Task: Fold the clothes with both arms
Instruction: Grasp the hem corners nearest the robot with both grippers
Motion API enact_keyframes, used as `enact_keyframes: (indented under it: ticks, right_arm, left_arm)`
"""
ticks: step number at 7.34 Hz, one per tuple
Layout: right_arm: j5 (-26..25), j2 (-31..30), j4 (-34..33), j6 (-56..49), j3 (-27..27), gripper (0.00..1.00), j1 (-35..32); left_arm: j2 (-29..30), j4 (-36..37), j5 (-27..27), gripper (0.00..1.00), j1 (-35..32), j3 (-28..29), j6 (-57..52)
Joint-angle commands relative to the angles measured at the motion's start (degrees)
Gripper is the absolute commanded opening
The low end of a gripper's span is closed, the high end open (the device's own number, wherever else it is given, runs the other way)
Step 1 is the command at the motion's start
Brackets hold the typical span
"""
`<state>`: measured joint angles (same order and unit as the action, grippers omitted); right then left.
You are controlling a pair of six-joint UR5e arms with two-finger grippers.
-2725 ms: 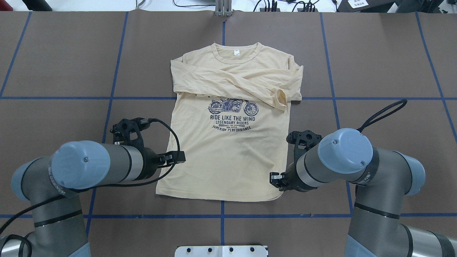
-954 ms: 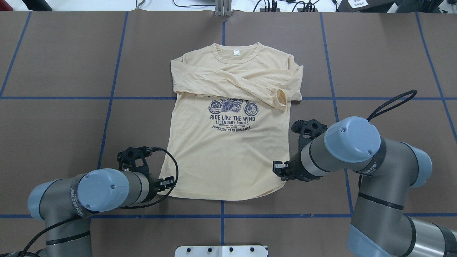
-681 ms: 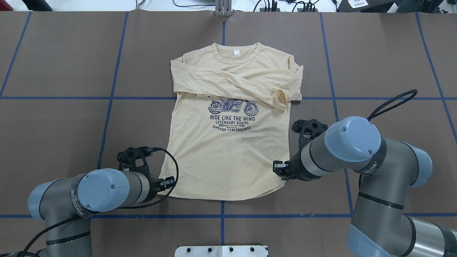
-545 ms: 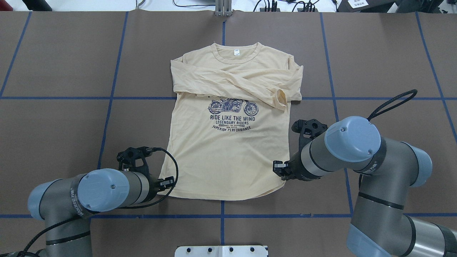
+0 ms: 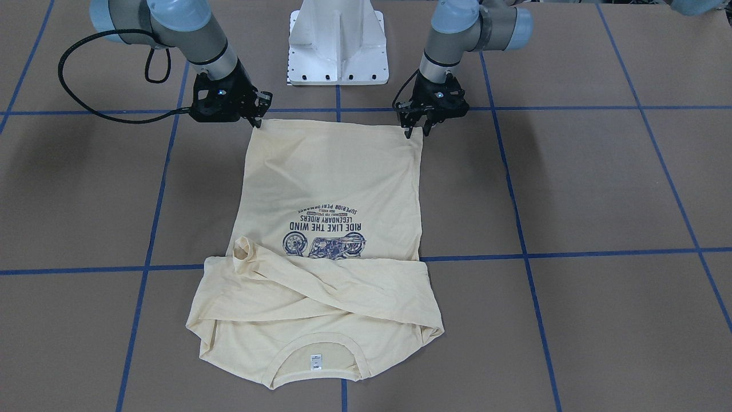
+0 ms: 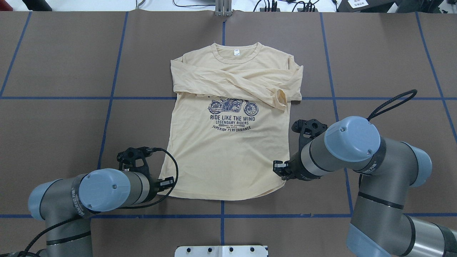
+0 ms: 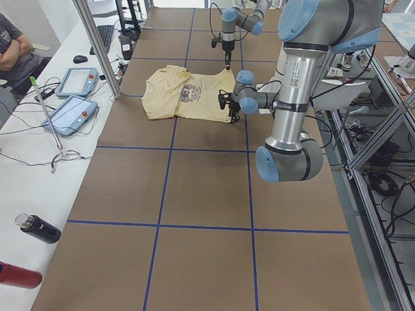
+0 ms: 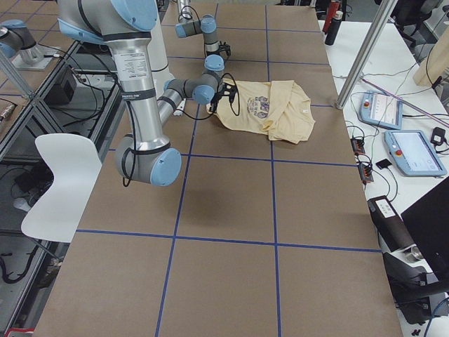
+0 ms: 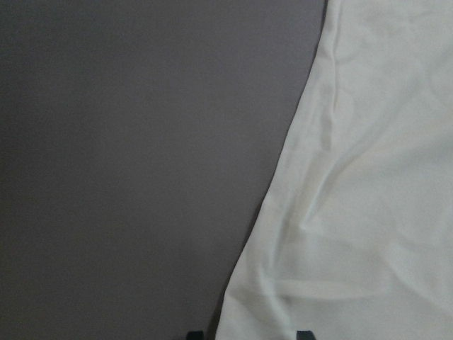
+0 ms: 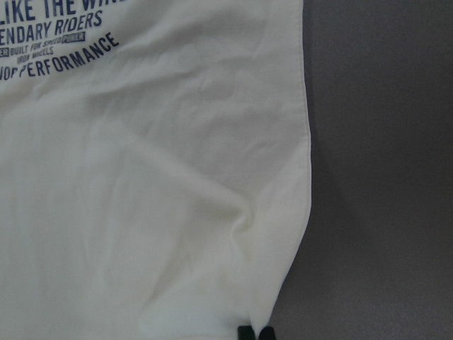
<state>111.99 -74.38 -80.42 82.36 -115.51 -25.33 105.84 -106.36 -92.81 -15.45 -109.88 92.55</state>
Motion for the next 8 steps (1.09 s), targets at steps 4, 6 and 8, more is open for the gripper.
enact_keyframes:
  ticks: [4,6,8]
  right_arm:
    - [0.0,-0.1,0.0,0.0,0.1,0.0,-0.3]
    - [0.0,-0.1,0.0,0.0,0.2,0.0,-0.3]
    - [0.1,-0.2,-0.1,-0.1,0.2,0.0,-0.5]
  left_arm:
    - [0.1,1.0,0.0,0.53,0.2,0.0,0.0]
    - [0.4,1.2,-0.1,0.37,0.2,0.0,0.0]
    - [0.7,1.2,0.0,0.08,0.4,0.0,0.0]
